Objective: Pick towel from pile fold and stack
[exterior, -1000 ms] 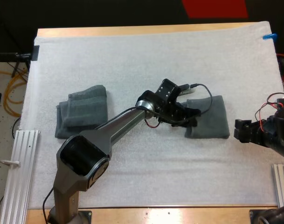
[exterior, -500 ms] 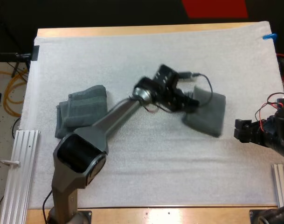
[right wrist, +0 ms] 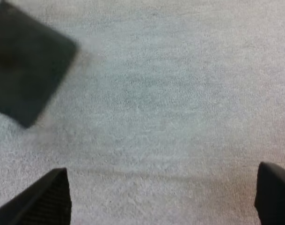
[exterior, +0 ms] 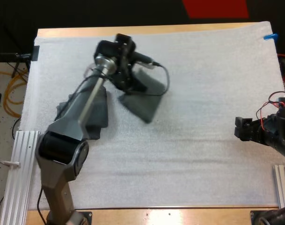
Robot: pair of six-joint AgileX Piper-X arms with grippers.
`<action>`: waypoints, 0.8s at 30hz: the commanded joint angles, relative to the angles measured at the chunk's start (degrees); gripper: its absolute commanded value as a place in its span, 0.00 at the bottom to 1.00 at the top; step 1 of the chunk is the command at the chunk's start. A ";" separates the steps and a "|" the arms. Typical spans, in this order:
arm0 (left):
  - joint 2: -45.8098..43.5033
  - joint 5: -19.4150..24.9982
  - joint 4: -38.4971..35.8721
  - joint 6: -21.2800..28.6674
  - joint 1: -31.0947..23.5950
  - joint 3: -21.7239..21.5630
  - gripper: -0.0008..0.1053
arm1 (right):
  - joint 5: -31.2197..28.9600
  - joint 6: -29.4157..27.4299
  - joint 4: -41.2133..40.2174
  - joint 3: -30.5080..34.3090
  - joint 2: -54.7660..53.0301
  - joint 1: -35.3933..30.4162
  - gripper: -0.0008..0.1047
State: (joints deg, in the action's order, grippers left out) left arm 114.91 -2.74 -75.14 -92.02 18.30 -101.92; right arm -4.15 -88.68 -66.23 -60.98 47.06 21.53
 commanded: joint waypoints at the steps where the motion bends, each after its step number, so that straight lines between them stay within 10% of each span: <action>1: -1.98 3.76 -2.85 1.09 -0.69 -0.56 0.01 | -0.34 0.14 0.45 -0.32 -0.25 -0.03 0.73; 15: -9.98 4.84 -12.10 0.62 -13.98 -0.26 0.01 | -0.34 0.14 0.45 -0.32 -0.25 -0.03 0.73; 24: -9.98 2.10 -9.29 1.07 -21.93 8.43 0.01 | -0.34 0.14 0.45 -0.32 -0.25 -0.03 0.73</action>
State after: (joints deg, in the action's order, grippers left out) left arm 105.18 -0.48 -84.43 -91.31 -3.74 -93.59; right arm -4.15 -88.68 -66.23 -60.98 47.06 21.53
